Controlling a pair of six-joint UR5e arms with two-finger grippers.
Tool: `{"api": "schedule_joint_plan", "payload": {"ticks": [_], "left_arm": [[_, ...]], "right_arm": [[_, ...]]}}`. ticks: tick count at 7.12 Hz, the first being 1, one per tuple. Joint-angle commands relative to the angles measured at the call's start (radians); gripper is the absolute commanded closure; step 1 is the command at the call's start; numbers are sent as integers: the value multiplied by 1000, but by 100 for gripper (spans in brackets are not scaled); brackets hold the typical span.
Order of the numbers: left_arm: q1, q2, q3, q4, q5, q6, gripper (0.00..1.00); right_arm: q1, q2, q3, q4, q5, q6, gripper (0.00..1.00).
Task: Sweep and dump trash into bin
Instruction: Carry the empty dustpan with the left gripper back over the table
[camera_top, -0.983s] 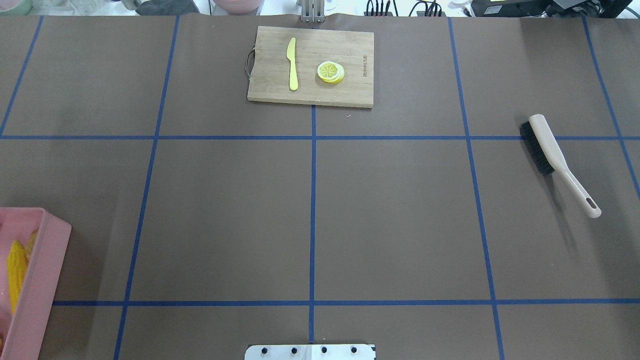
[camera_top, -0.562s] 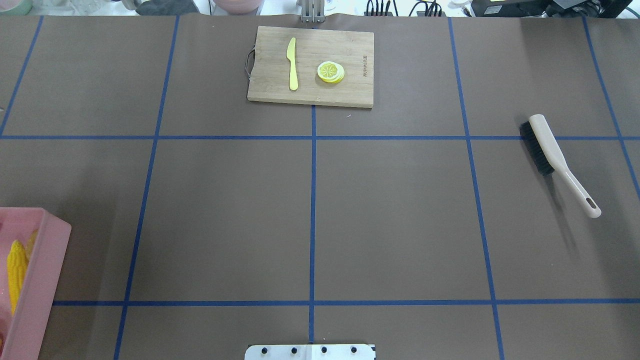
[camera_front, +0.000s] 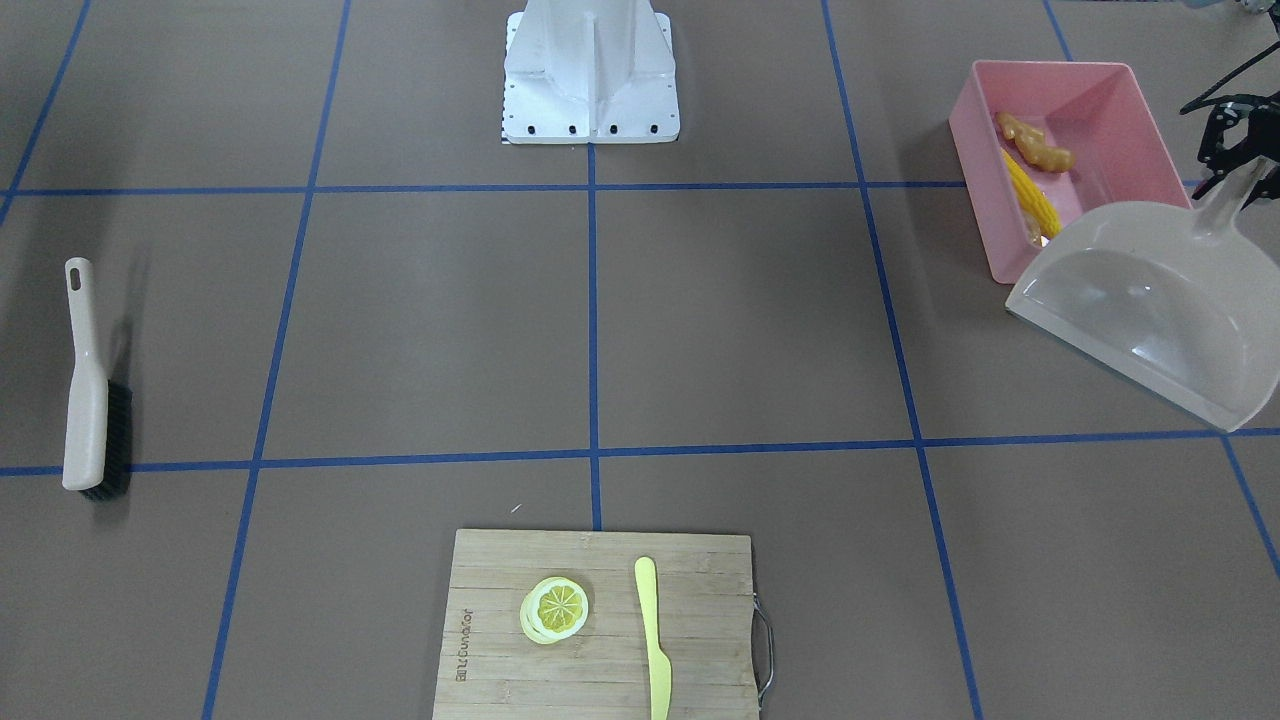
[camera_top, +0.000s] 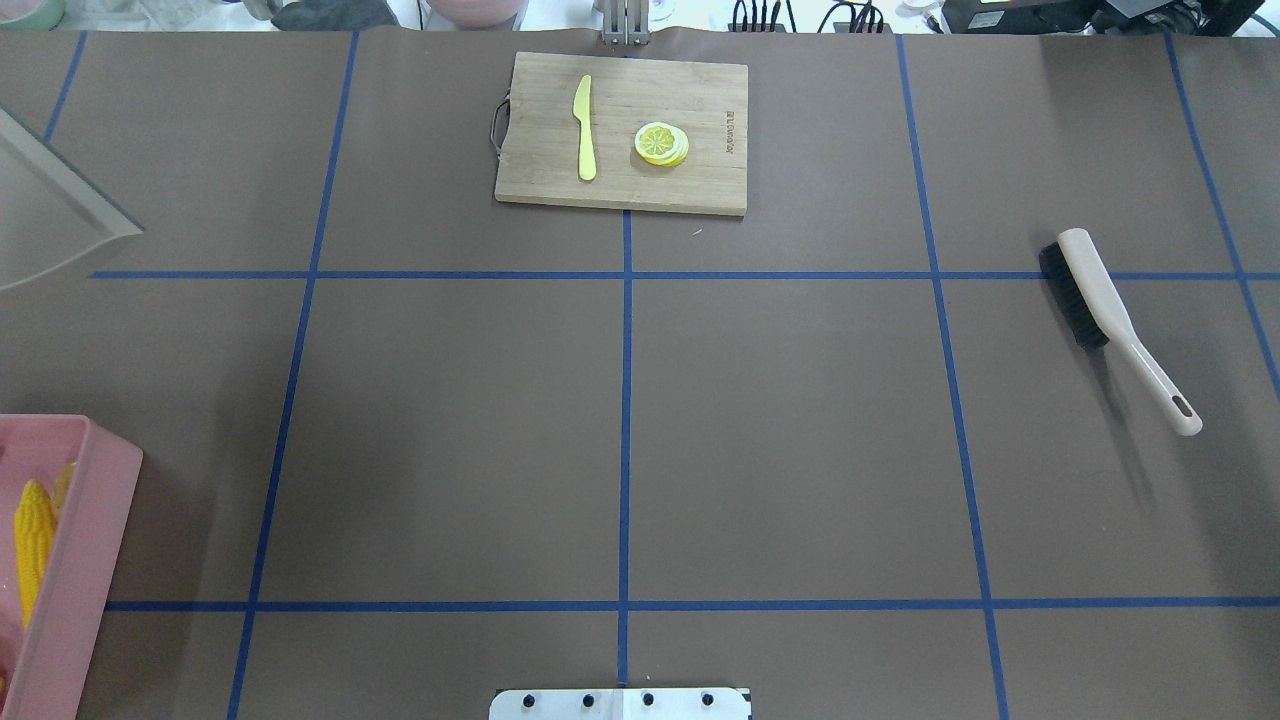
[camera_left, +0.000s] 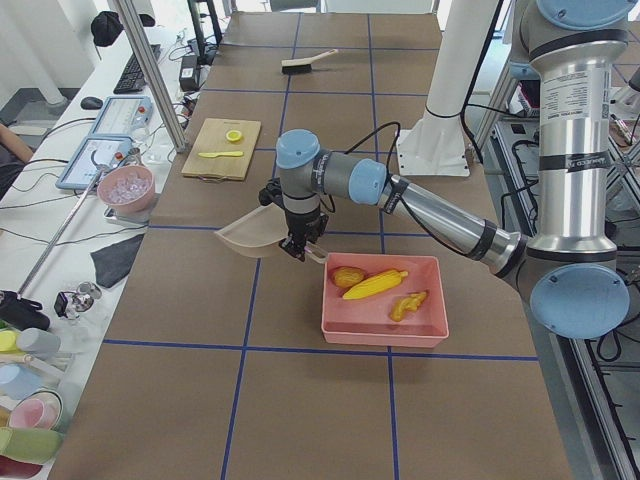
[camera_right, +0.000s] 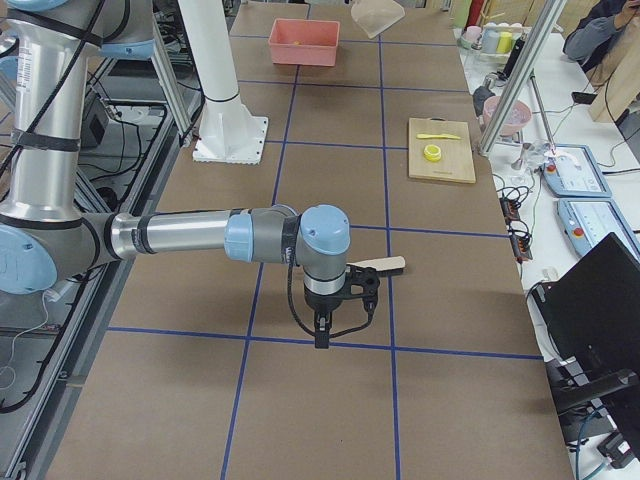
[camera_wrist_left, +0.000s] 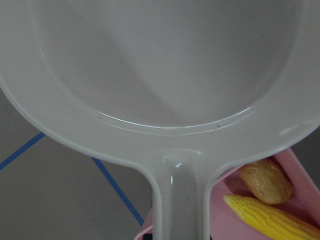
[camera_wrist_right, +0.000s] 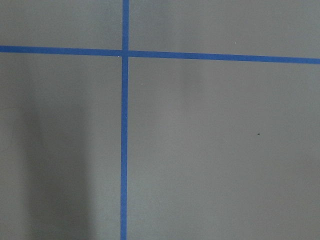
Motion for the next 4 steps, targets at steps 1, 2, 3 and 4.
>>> {"api": "schedule_joint_plan", "payload": {"ticks": [1,2,3,4], "left_arm": [[104,-60,-14,-23,-3,2,100],[141,-83,-11,-55,2,2,100],[196,-119,-9,-60,11,2,100],[251,-143,6,-100,13,-4,100]], "right_arm": [[0,0,0,0,0,0,0],[0,0,-3,0,0,0,0],[0,0,-5,0,0,0,0],[0,0,-5,0,0,0,0]]}}
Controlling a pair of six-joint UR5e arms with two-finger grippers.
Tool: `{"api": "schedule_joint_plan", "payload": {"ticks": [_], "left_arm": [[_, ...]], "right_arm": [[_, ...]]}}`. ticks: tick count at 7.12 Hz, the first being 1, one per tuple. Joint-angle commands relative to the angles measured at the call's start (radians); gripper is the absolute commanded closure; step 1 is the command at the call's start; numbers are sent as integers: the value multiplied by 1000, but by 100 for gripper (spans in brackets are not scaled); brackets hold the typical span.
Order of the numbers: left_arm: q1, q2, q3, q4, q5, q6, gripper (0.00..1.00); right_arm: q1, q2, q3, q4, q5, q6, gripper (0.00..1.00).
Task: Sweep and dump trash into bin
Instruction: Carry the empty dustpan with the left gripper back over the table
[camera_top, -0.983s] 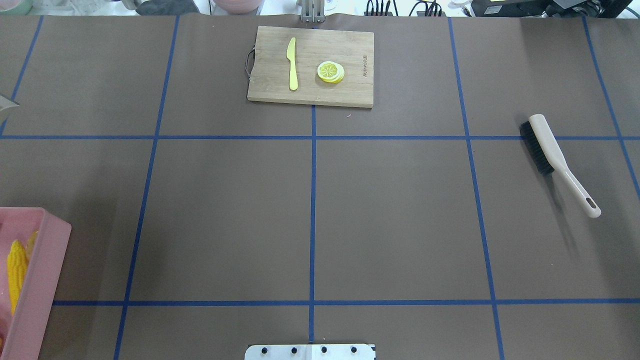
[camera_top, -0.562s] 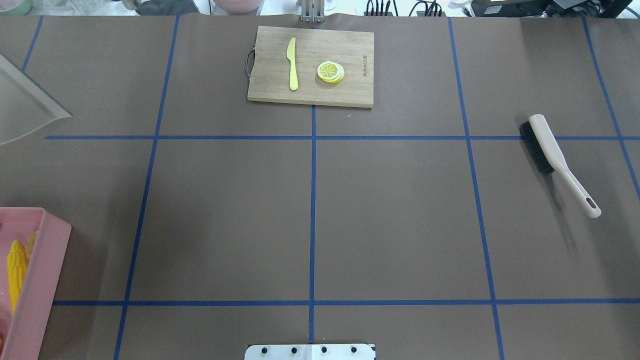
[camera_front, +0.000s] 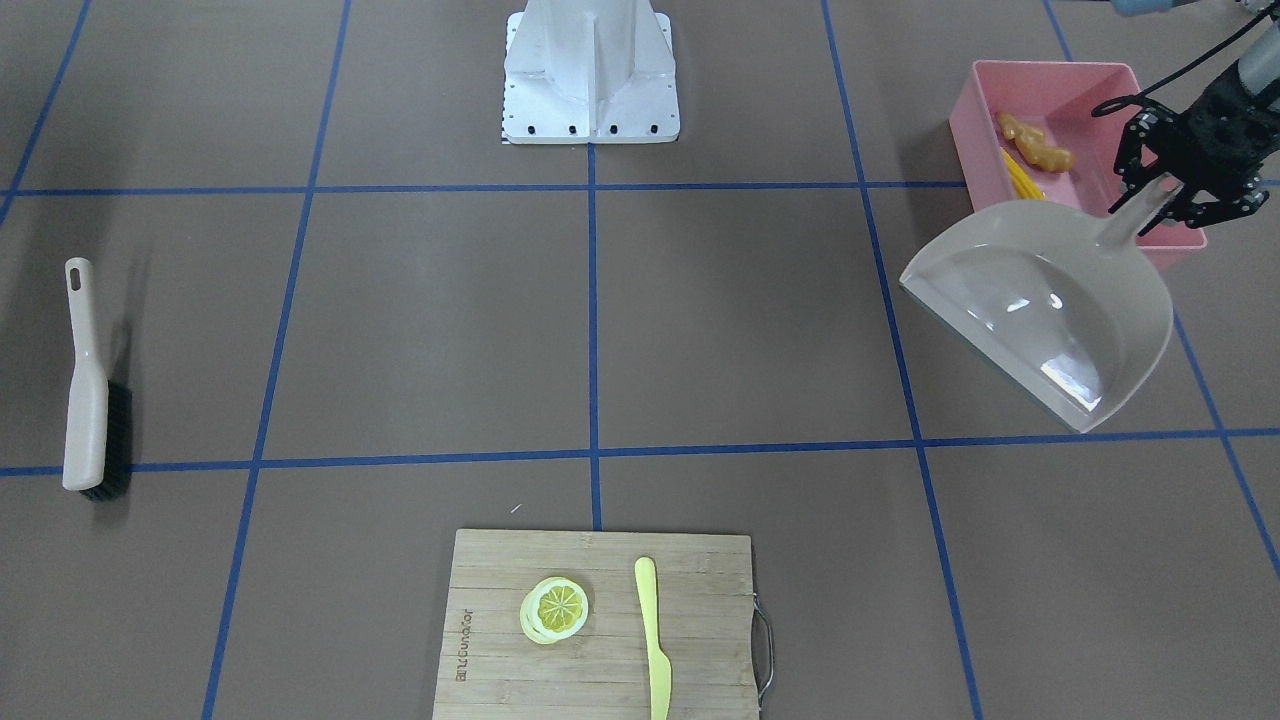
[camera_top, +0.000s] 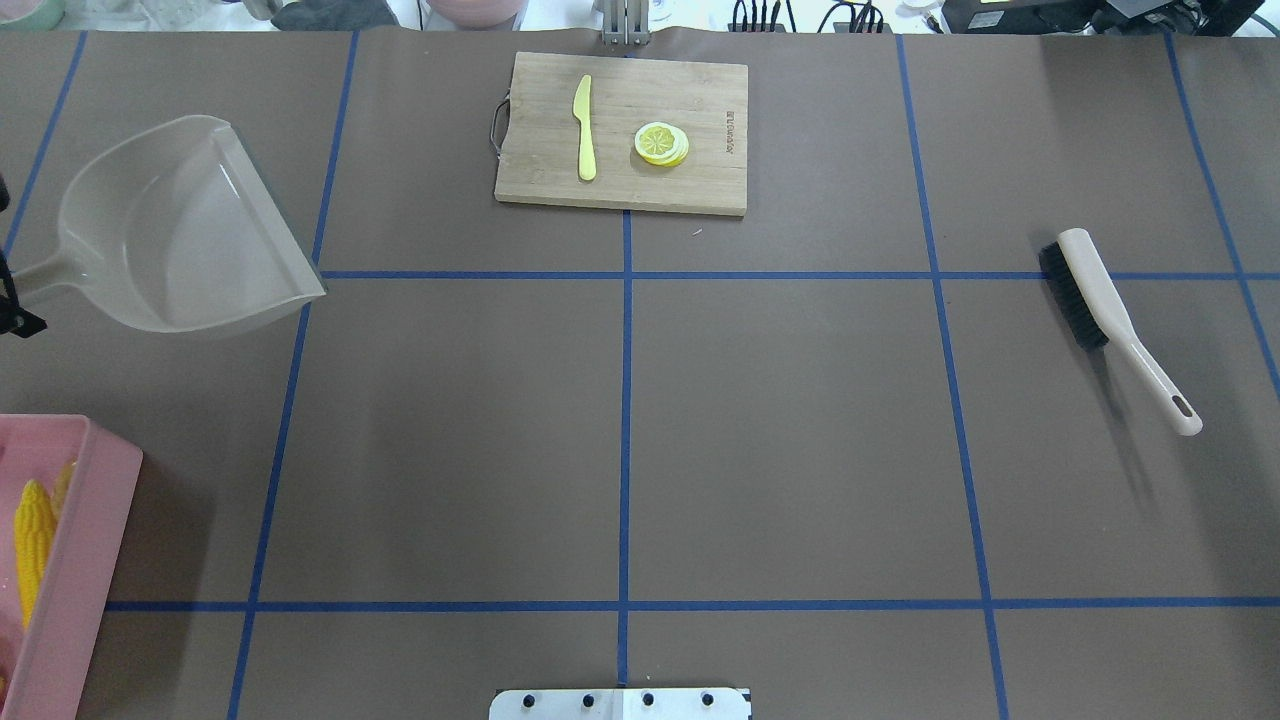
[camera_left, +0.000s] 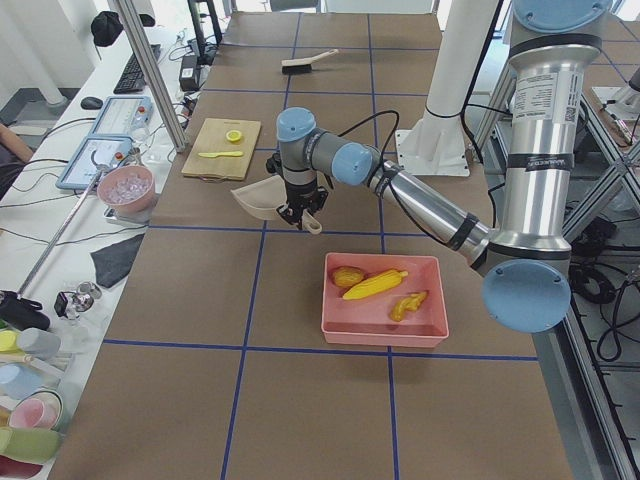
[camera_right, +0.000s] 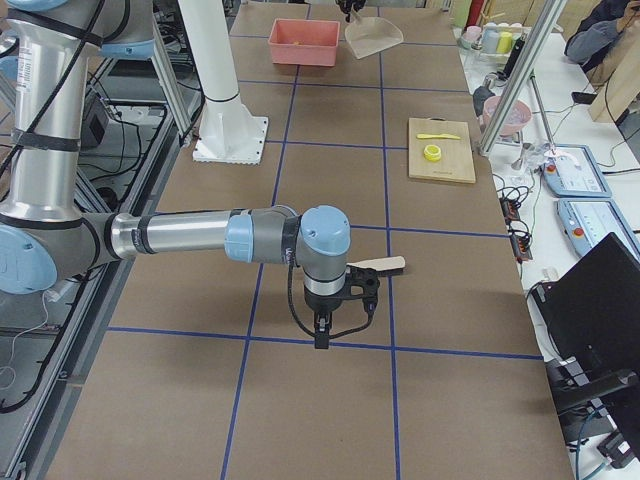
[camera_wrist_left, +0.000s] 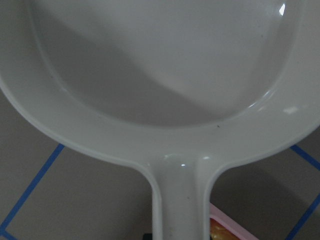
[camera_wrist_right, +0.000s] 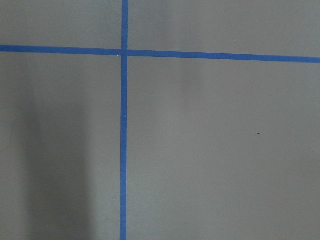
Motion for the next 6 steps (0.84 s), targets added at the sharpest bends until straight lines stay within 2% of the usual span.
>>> {"api": "schedule_joint_plan", "payload": {"ticks": [1,3,4,6], "left_arm": [[105,-67,40,-61,18,3,100],[172,-126,110,-143,26,15,100],[185,-188,179,-152,26,112,100],[202,-241,226,-155,63,200,100]], "right_arm": [[0,0,-1,0,0,0,0],[0,0,-1,0,0,2,0],[0,0,-1,0,0,0,0],[0,0,-1,-2,2,2,0]]}}
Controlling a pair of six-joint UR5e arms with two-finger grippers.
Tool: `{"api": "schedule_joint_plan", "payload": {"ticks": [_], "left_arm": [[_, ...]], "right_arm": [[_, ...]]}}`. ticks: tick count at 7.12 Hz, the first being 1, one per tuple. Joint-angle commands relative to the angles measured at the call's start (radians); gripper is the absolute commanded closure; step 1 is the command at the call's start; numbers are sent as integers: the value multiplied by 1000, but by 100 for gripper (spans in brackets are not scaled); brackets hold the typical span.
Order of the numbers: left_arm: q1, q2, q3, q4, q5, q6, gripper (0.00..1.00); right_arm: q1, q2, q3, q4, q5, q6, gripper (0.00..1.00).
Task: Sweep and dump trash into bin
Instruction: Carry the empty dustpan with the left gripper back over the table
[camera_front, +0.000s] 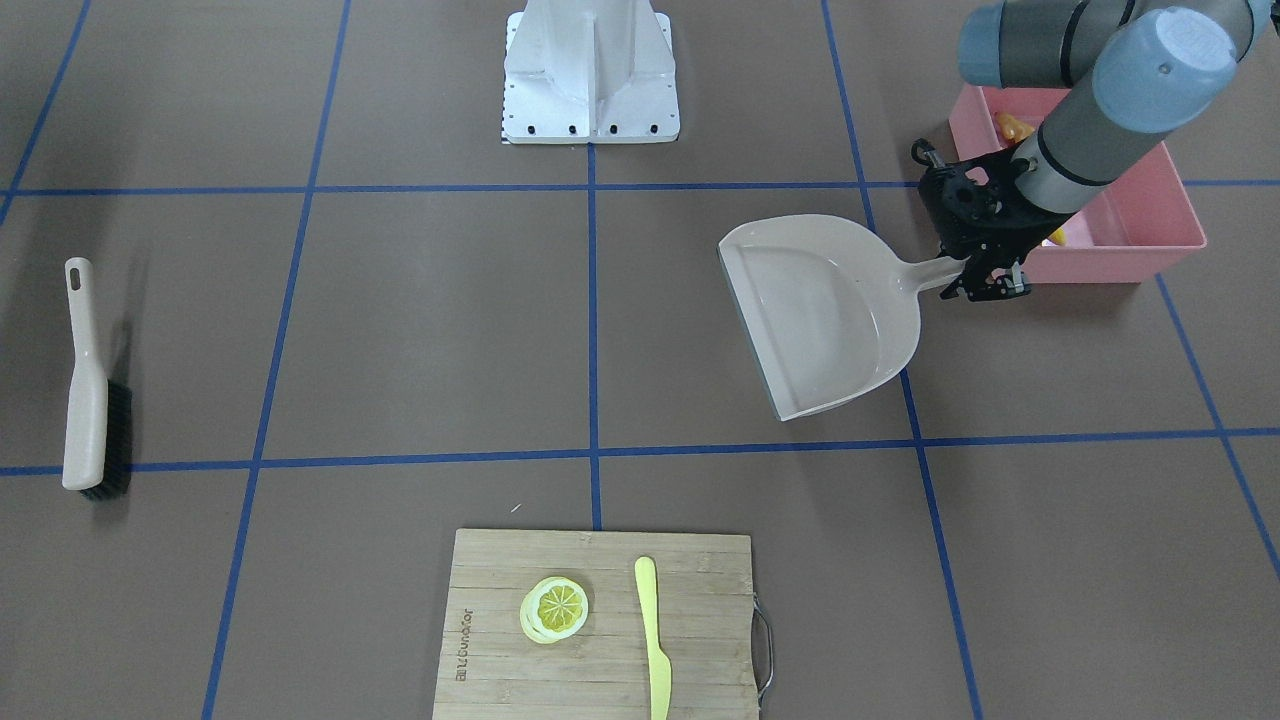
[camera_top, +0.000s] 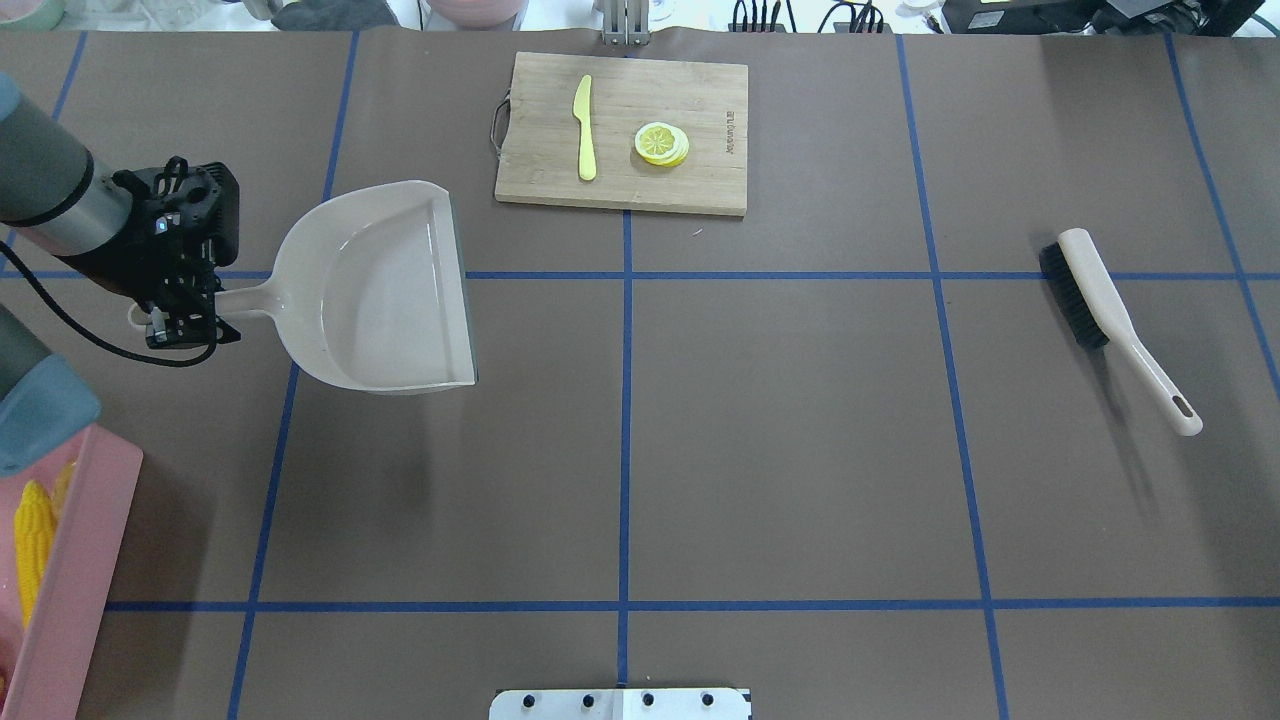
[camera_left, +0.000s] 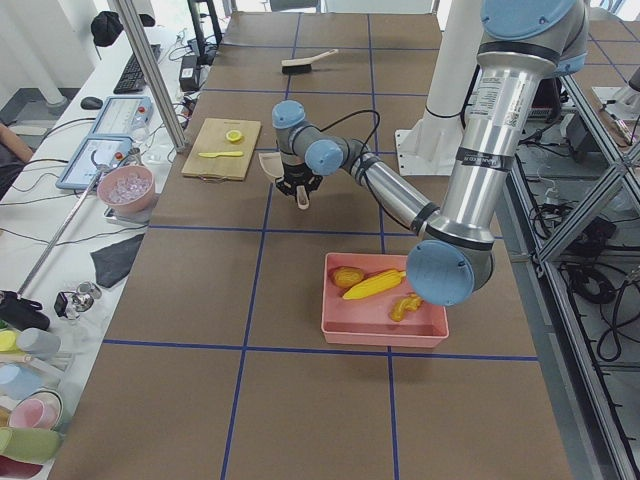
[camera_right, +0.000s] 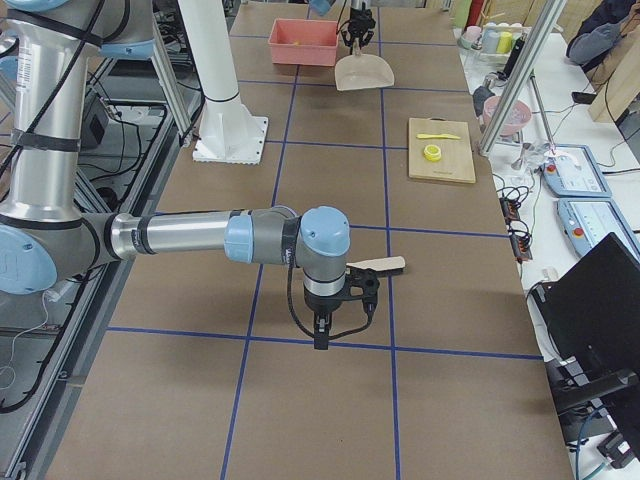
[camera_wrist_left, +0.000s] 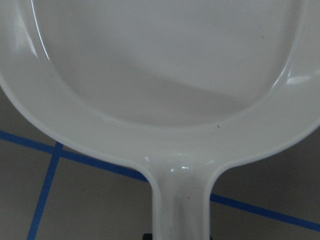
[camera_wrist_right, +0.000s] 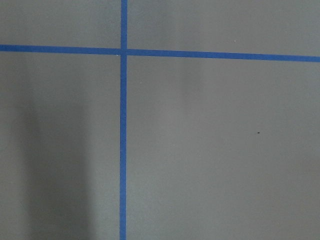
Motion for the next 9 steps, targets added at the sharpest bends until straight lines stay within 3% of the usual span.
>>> {"api": "schedule_joint_plan", "payload": {"ticks": [1,5,9], "left_arm": [[38,-58,52,-6,52,62,100],[115,-210,236,-6,55,60,100],[161,-224,258,-7,55,55,100]], "right_arm": [[0,0,0,-1,1,-1,0],[0,0,0,-1,1,0,0],[0,0,0,-1,-1,-1,0]]}}
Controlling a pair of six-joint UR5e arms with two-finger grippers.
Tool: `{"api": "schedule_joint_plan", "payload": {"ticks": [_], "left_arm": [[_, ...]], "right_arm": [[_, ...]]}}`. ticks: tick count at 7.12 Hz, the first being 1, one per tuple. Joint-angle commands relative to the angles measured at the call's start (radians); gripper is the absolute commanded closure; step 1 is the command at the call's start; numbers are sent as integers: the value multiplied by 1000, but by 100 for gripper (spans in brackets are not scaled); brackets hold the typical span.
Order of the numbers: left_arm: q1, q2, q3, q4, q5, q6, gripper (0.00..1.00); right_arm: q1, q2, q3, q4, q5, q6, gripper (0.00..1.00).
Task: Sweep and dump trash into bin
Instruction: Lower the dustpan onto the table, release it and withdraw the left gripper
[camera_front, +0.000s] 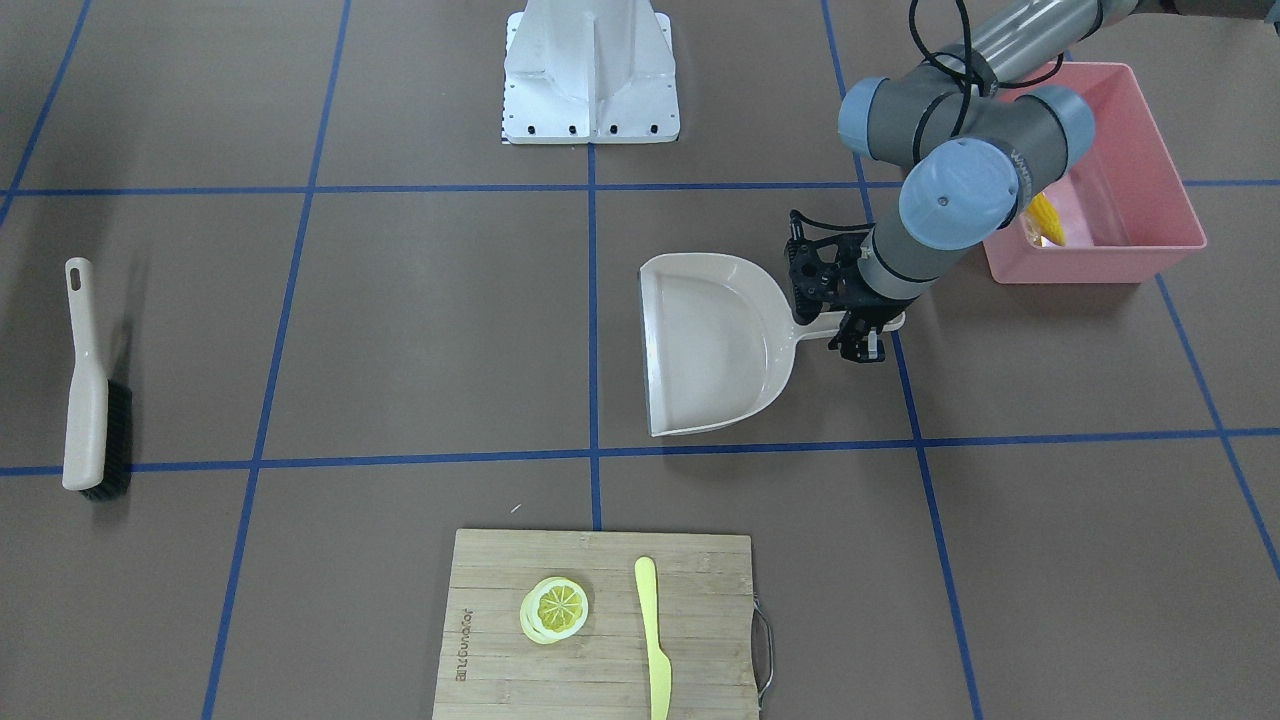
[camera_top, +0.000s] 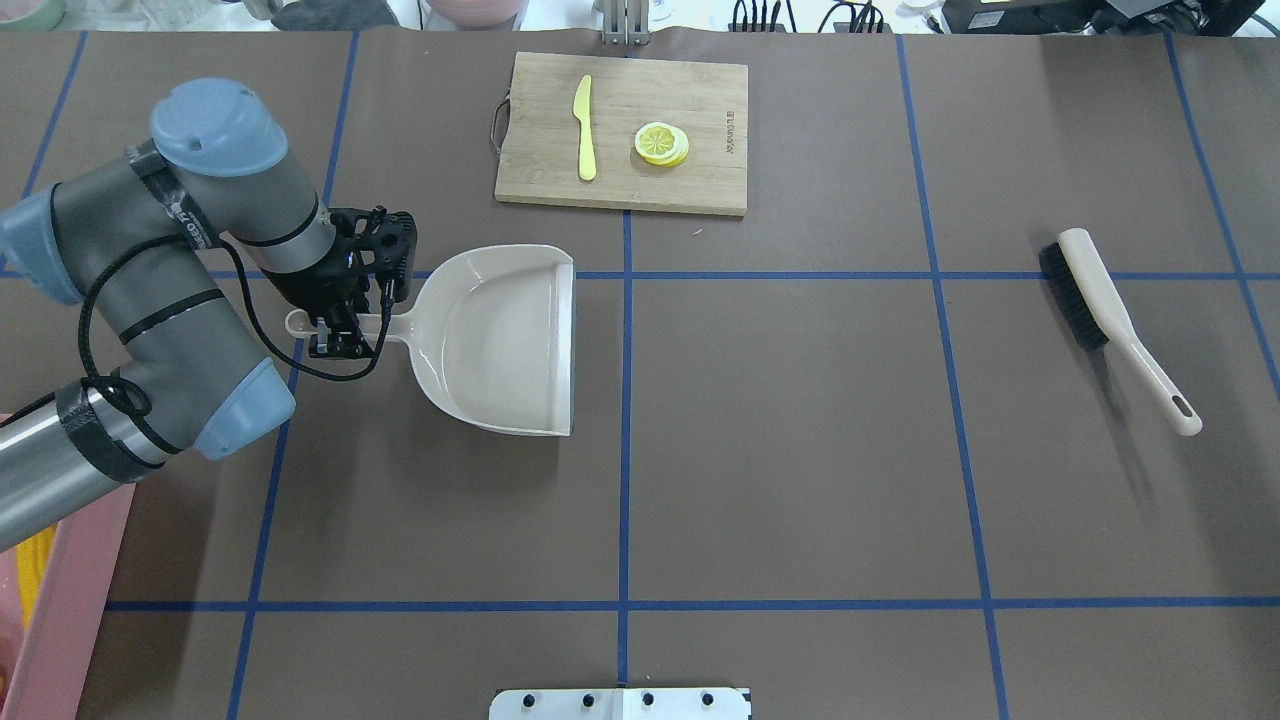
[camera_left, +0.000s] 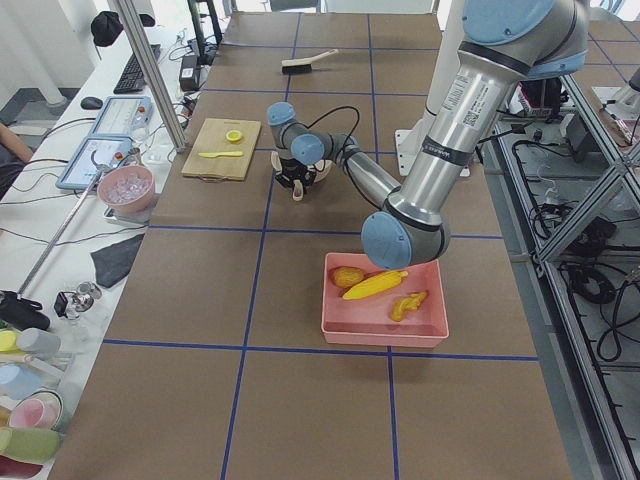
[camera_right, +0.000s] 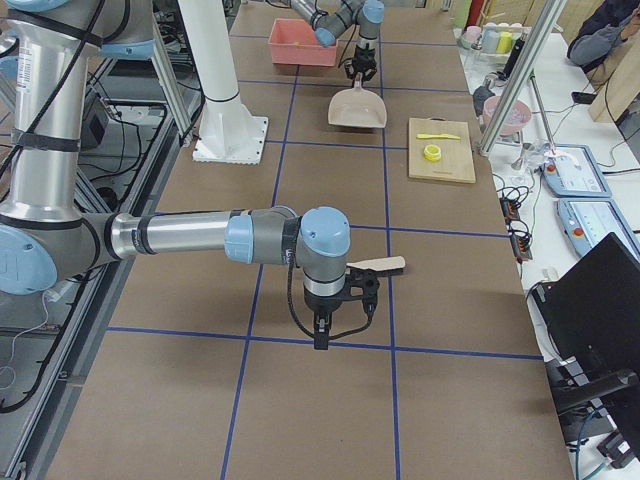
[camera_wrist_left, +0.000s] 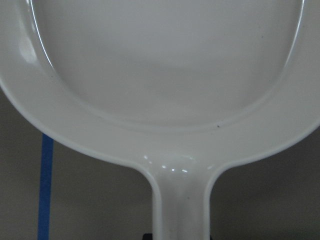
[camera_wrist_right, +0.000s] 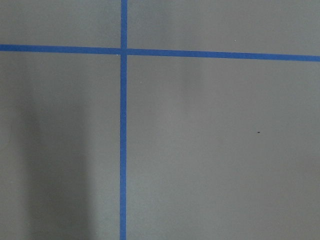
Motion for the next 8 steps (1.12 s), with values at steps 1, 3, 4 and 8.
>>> {"api": "schedule_joint_plan", "payload": {"ticks": [1,3,4,8], "left_arm": [[11,-2,1,-1,0,-1,100],[11,10,-2,-23,0,-1,95],[11,12,-1,-39,0,1,61],[10,14,-7,-41,0,1,3]], "right_arm": [[0,0,0,0,0,-1,0],[0,0,-2,0,0,-1,0],[0,0,-6,2,0,-1,0],[0,0,-6,2,0,-1,0]]}}
